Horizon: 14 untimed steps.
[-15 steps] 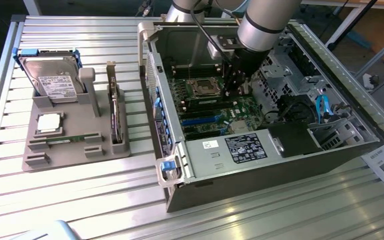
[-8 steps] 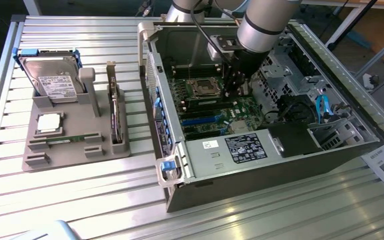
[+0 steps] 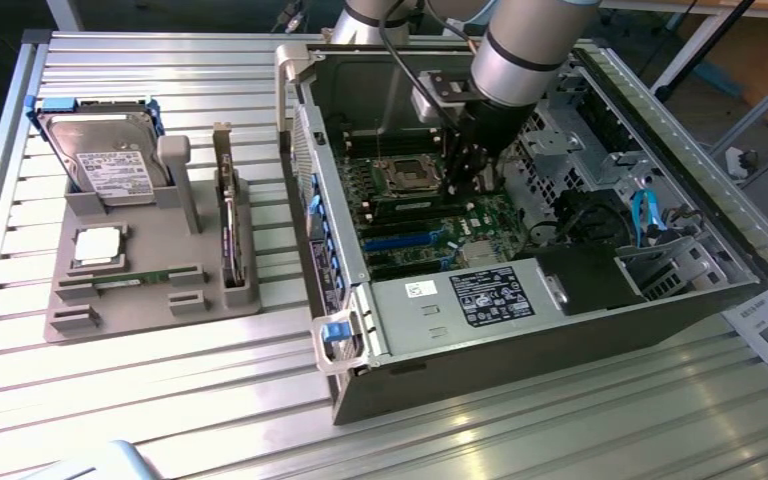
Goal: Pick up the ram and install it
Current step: 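Insert the ram into the slot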
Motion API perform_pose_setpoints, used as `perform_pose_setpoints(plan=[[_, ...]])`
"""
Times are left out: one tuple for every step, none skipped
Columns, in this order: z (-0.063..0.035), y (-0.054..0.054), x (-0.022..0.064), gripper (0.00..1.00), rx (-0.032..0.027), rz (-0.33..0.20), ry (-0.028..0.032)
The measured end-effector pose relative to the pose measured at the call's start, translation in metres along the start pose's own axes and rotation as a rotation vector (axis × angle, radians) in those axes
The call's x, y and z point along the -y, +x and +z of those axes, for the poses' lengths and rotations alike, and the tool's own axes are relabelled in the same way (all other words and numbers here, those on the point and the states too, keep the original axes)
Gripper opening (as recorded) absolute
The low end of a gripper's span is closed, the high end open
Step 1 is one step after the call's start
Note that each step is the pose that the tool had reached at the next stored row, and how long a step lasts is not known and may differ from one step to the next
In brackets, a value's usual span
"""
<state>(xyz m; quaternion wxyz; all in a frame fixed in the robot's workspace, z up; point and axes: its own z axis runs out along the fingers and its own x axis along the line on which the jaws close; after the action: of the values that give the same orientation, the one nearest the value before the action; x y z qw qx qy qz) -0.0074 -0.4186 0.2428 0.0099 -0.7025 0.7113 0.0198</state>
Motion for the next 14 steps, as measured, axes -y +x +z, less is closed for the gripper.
perform_pose_setpoints(plan=[[0.0010, 0.0000, 0.0000, 0.12, 0.0001, 0.000, 0.0001], [0.0016, 0.0001, 0.0000, 0.12, 0.0001, 0.000, 0.0001], [0.0021, 0.0001, 0.0000, 0.12, 0.0001, 0.000, 0.0001], [0.0021, 0.0001, 0.0000, 0.12, -0.0001, 0.000, 0.0000], [0.0021, 0.0001, 0.0000, 0.12, -0.0002, 0.000, 0.0000], [0.0024, 0.0001, 0.0002, 0.12, 0.0000, 0.000, 0.0000], [0.0025, 0.0001, 0.0003, 0.12, 0.0000, 0.000, 0.0000], [0.0025, 0.0001, 0.0003, 0.12, 0.0000, 0.000, 0.0000], [0.0026, 0.0001, 0.0004, 0.12, 0.0000, 0.000, 0.0000], [0.0027, 0.0001, 0.0007, 0.12, 0.0000, 0.000, 0.0000], [0.0027, 0.0001, 0.0007, 0.12, 0.0000, 0.000, 0.0001], [0.0027, 0.0001, 0.0007, 0.12, 0.0000, 0.000, 0.0000], [0.0028, 0.0001, 0.0007, 0.12, 0.0000, 0.001, 0.0000], [0.0028, 0.0001, 0.0007, 0.12, 0.0000, 0.001, 0.0001]])
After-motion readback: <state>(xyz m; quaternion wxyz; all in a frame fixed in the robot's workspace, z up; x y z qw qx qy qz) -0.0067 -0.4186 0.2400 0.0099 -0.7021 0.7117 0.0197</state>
